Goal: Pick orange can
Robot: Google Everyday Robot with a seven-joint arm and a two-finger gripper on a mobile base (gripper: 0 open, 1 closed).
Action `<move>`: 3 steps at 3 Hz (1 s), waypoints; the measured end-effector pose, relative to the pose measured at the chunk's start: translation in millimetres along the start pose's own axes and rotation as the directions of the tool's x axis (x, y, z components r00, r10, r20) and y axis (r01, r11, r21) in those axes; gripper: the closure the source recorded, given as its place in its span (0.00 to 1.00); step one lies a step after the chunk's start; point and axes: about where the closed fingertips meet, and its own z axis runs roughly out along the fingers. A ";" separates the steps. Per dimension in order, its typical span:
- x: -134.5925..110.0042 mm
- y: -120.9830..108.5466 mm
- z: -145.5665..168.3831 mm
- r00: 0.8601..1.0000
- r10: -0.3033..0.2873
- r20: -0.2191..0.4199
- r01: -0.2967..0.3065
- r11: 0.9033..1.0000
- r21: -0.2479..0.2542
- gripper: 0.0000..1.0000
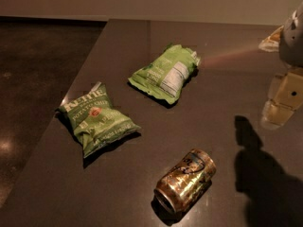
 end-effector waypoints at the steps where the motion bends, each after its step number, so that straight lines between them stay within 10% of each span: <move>1: 0.0 0.0 0.0 1.000 0.000 0.000 0.000 1.000 0.000 0.00; 3: -26.4 13.1 12.7 0.991 -0.112 0.074 0.119 0.989 -0.088 0.00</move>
Offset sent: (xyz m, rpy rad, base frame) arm 0.0094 0.0151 -0.0084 0.0629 0.0933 0.0823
